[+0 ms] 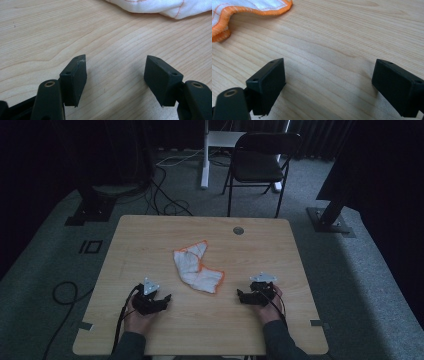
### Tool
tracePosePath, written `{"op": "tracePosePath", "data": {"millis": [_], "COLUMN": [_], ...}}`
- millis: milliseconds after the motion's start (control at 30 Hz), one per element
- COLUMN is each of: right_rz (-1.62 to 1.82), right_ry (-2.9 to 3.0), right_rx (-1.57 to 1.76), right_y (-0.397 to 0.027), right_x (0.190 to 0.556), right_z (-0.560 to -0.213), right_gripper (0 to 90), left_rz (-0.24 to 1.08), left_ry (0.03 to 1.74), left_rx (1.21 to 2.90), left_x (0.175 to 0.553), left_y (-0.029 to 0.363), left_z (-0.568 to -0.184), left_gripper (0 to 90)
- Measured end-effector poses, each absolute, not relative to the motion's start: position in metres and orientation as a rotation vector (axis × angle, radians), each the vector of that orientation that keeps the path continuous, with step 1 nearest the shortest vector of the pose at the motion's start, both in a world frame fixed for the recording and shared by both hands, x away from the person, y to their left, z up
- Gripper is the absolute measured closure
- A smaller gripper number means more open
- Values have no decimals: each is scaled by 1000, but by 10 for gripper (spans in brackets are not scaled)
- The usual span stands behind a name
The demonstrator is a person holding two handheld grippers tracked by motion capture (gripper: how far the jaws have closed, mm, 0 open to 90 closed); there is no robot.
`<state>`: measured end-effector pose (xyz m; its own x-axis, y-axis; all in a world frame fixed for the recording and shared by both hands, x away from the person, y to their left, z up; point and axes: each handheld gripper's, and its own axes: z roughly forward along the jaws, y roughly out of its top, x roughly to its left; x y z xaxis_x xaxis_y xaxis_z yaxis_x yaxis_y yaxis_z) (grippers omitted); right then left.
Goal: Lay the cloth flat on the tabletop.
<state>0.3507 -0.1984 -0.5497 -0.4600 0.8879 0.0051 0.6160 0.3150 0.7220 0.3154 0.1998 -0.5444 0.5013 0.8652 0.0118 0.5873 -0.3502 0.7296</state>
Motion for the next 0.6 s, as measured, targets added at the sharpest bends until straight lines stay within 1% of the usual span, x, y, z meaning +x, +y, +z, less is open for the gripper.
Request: {"op": "tracePosePath", "data": {"millis": [200,367,400,467,533,600], "right_rz": [941,934,935,937,943,955], "right_ry": [2199,2193,2189,2191,2192,2195], "right_rx": [1332,1343,1346,1343,1337,1339], "right_y": [-198,-198,-197,-197,-197,-197], "right_x": [351,351,350,350,349,347], "right_z": [-550,-548,-547,-545,-544,-543], "right_gripper": [115,161,235,339,479,549], "left_rz": [529,530,530,530,531,531], "left_ry": [1187,1189,1190,1191,1191,1191], "left_rx": [2071,2069,2068,2068,2068,2068], "left_x": [316,315,315,315,315,315], "left_y": [199,199,199,199,199,199], "left_z": [-544,-544,-544,-544,-544,-544], "left_gripper": [353,353,353,353,353,353]}}
